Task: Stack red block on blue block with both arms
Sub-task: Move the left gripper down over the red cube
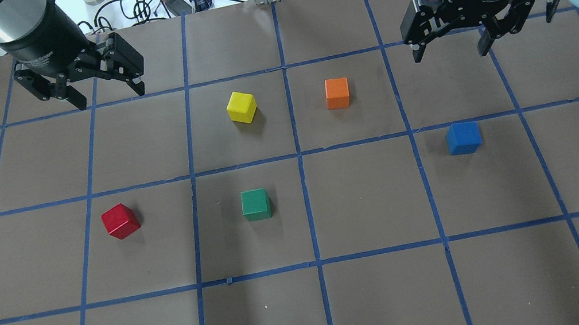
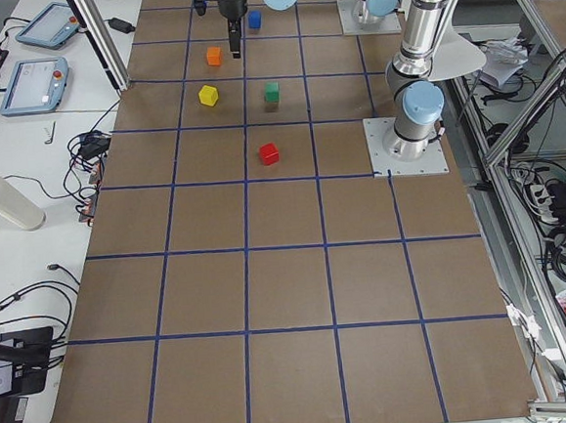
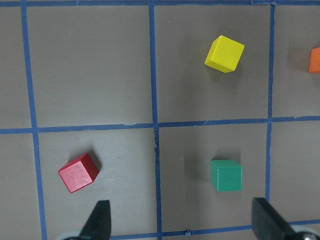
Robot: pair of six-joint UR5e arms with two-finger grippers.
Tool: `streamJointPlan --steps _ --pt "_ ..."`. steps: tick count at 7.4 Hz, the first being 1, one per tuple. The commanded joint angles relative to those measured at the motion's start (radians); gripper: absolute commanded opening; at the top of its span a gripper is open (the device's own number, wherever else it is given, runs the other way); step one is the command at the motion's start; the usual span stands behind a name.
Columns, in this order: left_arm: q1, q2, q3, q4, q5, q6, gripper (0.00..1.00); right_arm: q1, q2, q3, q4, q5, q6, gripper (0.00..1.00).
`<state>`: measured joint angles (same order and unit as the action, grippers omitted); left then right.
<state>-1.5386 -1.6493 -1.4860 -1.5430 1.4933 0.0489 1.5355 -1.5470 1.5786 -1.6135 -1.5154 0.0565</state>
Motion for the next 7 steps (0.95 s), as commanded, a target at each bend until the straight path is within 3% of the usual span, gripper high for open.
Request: streamJointPlan --steps 1,4,7 --pt "-0.011 0.0 -0.005 0.0 0.005 0.0 1.0 0.0 -0.002 0.001 -0.002 0.0 0.002 1.0" --pt "0.018 -0.013 0.018 0.011 0.007 0.037 1.0 0.0 -0.004 0.001 -0.002 -0.005 0.002 1.0" --pt "0.127 -0.092 -0.065 0.062 0.073 0.156 1.0 0.0 -0.004 0.004 -0.002 -0.003 0.002 1.0"
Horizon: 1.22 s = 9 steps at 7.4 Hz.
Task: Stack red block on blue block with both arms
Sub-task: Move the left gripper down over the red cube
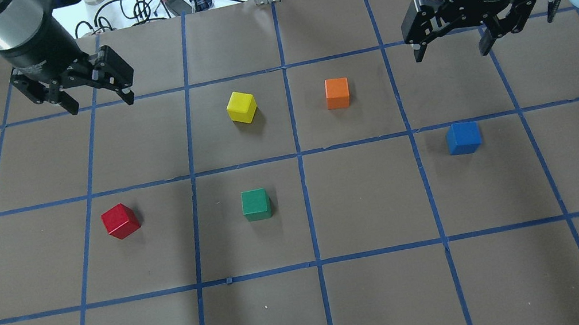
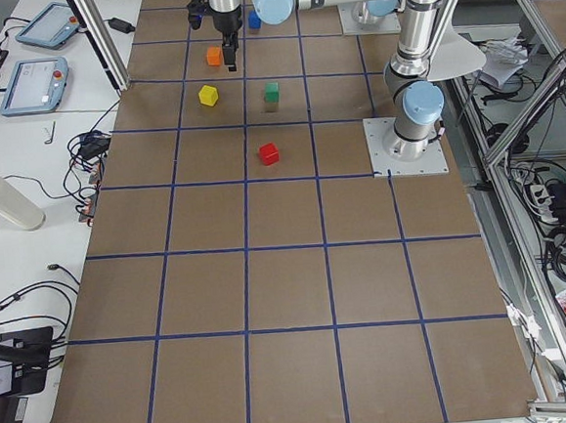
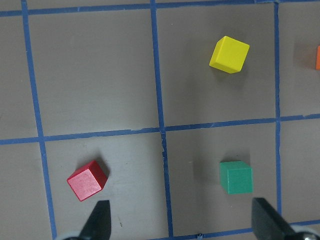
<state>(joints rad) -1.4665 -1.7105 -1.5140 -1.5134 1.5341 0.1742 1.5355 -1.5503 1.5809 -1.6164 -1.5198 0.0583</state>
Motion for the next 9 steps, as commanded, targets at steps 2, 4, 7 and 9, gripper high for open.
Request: streamJointPlan --steps 2,4,7,9 --pt "0.109 -0.072 -0.16 0.134 0.038 0.08 1.0 0.0 -0.001 0.004 0.001 0.001 0.0 1.0" --pt "0.173 -0.113 -0.28 0.342 0.034 -0.091 1.0 0.0 -0.001 0.002 0.001 0.001 0.0 1.0" --pt "0.172 -0.139 -0.432 0.505 0.037 -0.218 1.0 0.0 -0.001 0.004 0.001 0.001 0.0 1.0" --pt "0.175 -0.123 -0.498 0.526 0.047 -0.225 1.0 0.0 -0.001 0.004 0.001 0.001 0.0 1.0"
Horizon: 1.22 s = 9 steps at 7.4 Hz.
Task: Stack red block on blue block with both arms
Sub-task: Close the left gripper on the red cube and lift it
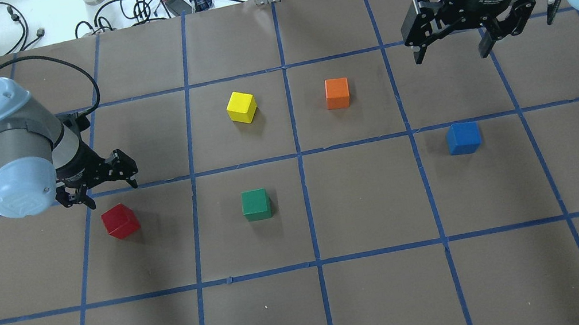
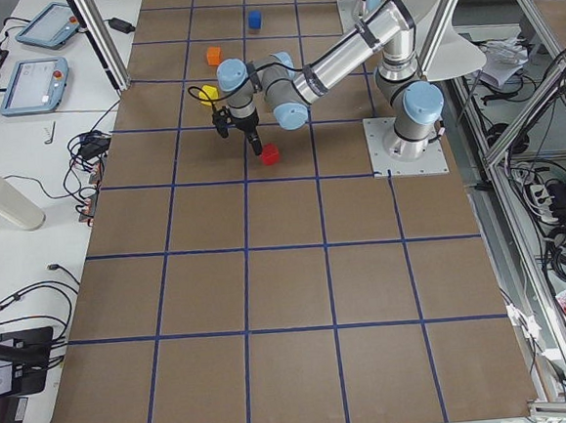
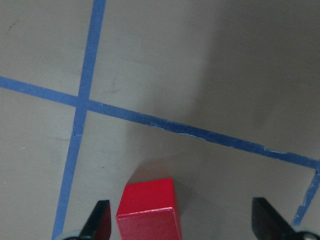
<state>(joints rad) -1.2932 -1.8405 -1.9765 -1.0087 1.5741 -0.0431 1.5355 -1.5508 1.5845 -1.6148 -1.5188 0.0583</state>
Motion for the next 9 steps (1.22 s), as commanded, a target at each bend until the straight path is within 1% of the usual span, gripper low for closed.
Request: streamJointPlan --steps 1,3,4,5,6,7,8,9 --pt "0.002 0.0 -0.048 0.021 0.039 -0.021 1.0 0.0 0.0 0.0 0.003 0.0 -0.002 1.0" --pt "0.002 -0.006 -0.071 0.068 0.043 -0.021 0.99 0.0 0.0 0.0 0.001 0.0 0.0 1.0" --pt "0.002 -0.006 -0.085 0.09 0.05 -0.015 0.75 0.0 0.0 0.0 0.001 0.0 0.0 1.0" --pt "0.002 -0.002 -0.087 0.09 0.082 -0.02 0.34 0.0 0.0 0.0 0.001 0.0 0.0 1.0" --pt "0.002 -0.002 -0.076 0.082 0.089 -0.014 0.15 0.0 0.0 0.0 0.001 -0.001 0.0 1.0" --pt "-0.006 0.019 -0.055 0.073 0.084 -0.011 0.08 0.0 0.0 0.0 0.001 0.0 0.0 1.0" --pt "-0.038 0.018 0.009 0.041 0.077 0.002 0.1 0.0 0.0 0.0 0.001 0.0 0.0 1.0" --pt "-0.152 0.015 0.101 -0.011 0.064 0.032 0.09 0.0 0.0 0.0 0.003 0.0 0.0 1.0"
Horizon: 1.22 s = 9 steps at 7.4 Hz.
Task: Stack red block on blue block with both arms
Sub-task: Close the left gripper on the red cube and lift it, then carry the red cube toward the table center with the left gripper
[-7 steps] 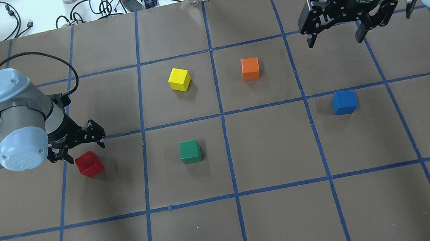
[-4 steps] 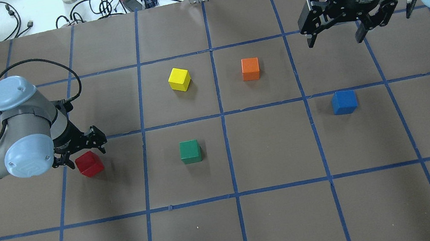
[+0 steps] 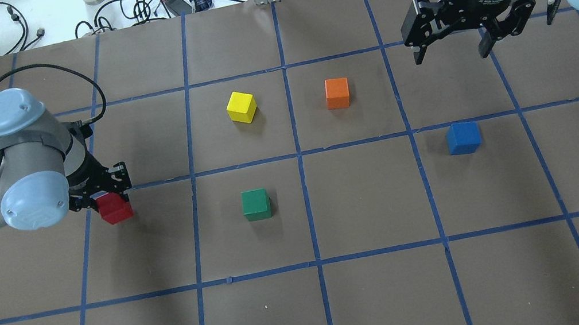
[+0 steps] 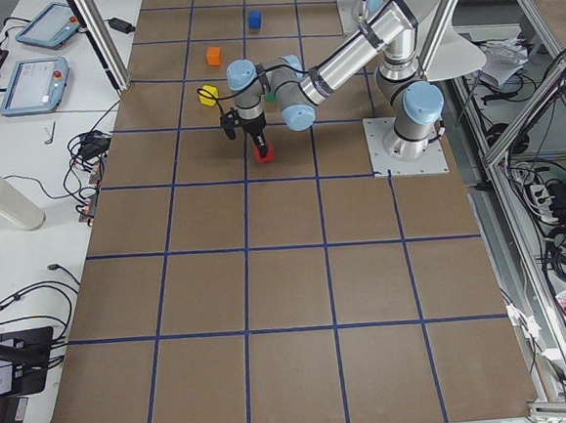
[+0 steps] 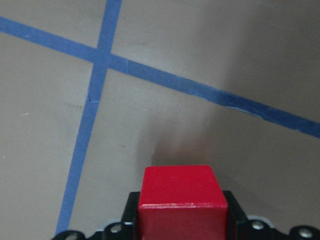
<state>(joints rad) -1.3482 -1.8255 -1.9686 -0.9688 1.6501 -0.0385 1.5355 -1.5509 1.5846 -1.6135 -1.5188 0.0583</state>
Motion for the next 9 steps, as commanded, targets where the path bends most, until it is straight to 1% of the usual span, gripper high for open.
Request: streamJointPlan --steps 1,2,3,4,5,6,7,9 --pt "-0.227 -0.026 0.194 -0.07 -0.012 0.013 0.12 0.0 0.0 0.0 0.0 -0.001 -0.002 1.0" --pt "-0.299 -0.049 0.252 -0.094 -0.071 -0.063 0.09 0.0 0.0 0.0 -0.002 -0.001 0.0 1.0" --pt "-0.386 -0.072 0.275 -0.102 -0.103 -0.151 0.04 0.0 -0.001 0.0 0.001 -0.001 -0.002 1.0" --pt "-0.476 -0.107 0.283 -0.093 -0.107 -0.191 0.03 0.0 0.0 0.0 -0.002 0.0 0.0 1.0" --pt "-0.543 -0.141 0.293 -0.087 -0.108 -0.26 0.01 0.0 -0.001 0.0 0.0 -0.001 0.0 1.0" --pt "-0.621 -0.17 0.319 -0.088 -0.121 -0.299 0.01 0.0 -0.001 0.0 -0.002 -0.001 0.0 1.0" --pt "-0.659 -0.199 0.342 -0.088 -0.121 -0.36 0.01 0.0 -0.001 0.002 0.0 -0.001 0.0 1.0" --pt "-0.703 -0.251 0.367 -0.087 -0.122 -0.392 0.03 0.0 -0.001 0.0 0.0 -0.001 0.0 1.0"
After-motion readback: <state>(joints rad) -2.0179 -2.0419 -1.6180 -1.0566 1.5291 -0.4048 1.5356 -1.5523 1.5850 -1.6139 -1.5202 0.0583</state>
